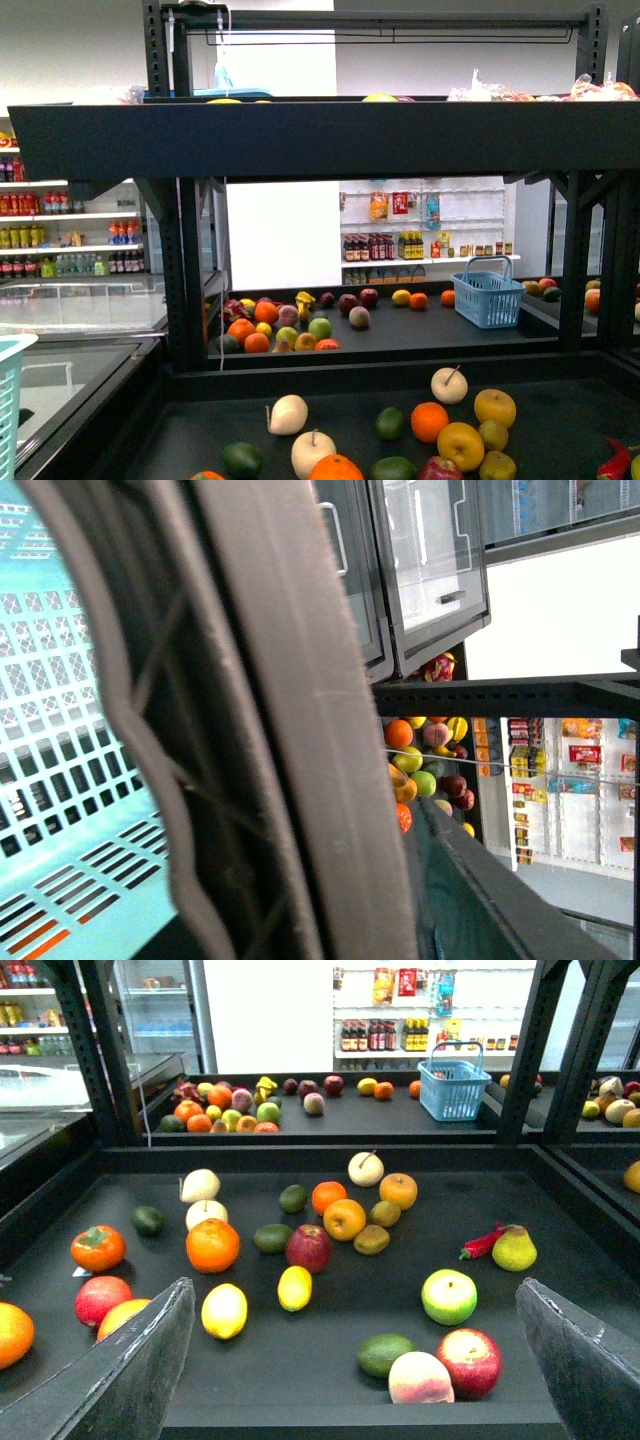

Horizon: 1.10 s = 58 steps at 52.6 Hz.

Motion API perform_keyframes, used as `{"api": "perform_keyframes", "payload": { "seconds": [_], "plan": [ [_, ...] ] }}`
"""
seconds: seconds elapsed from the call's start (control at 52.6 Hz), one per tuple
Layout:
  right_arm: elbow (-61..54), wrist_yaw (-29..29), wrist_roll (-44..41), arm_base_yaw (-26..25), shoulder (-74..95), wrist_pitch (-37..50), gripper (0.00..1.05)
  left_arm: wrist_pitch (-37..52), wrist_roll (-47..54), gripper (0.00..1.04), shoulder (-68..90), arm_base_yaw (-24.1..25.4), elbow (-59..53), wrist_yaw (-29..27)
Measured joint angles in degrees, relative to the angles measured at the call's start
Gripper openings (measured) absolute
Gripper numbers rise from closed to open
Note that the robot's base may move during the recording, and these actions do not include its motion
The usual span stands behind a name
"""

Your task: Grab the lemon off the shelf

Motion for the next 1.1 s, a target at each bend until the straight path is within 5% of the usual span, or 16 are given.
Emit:
{"api": "perform_keyframes", "payload": {
  "seconds": [0.114, 0.419, 0.742, 1.104],
  "plan": [
    [0.0, 0.0, 0.0, 0.0, 0.0, 0.0, 0.97, -0.1, -1.6, 0.17, 0.3, 0.0, 0.0, 0.3],
    [0.0, 0.0, 0.0, 0.0, 0.0, 0.0, 0.97, -3.2, 9.6, 0.17, -0.4, -3.5, 2.2, 6.2],
    [0.0, 0.0, 0.0, 0.0, 0.0, 0.0, 0.97, -8.0, 29.0, 0.17, -8.0, -18.9, 1.8, 17.2],
    [0.0, 0.0, 0.0, 0.0, 0.0, 0.0, 0.97, -11.9, 35.1, 0.17, -2.9, -31.0, 4.9, 12.5]
  ]
}}
